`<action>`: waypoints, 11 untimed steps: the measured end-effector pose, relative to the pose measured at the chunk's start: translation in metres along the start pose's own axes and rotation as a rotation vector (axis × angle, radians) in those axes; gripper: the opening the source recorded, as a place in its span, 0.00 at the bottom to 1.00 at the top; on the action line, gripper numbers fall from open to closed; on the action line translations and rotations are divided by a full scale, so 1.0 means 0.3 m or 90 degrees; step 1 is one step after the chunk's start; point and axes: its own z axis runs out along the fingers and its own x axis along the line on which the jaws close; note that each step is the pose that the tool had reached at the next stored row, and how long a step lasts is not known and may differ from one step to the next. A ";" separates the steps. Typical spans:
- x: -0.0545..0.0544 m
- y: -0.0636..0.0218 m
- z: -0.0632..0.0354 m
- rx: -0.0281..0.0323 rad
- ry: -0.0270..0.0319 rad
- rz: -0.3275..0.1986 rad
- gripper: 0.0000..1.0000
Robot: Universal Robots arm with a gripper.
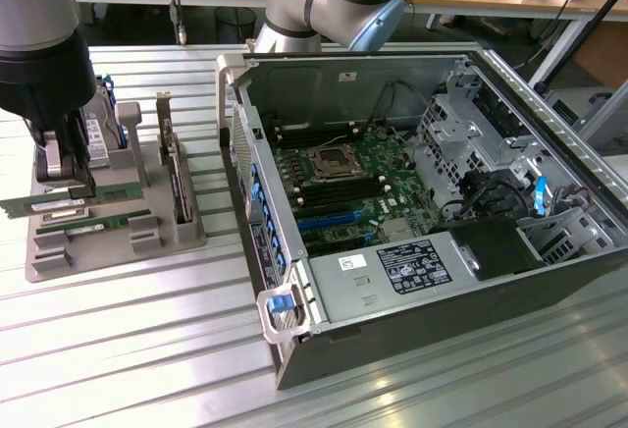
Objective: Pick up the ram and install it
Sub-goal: 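Pick up the ram and move it above insertion slot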
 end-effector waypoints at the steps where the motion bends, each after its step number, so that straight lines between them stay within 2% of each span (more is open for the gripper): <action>1: 0.000 0.000 -0.001 0.0000 0.0000 0.000 0.12; 11: 0.001 0.001 -0.022 0.0000 0.0000 0.000 0.12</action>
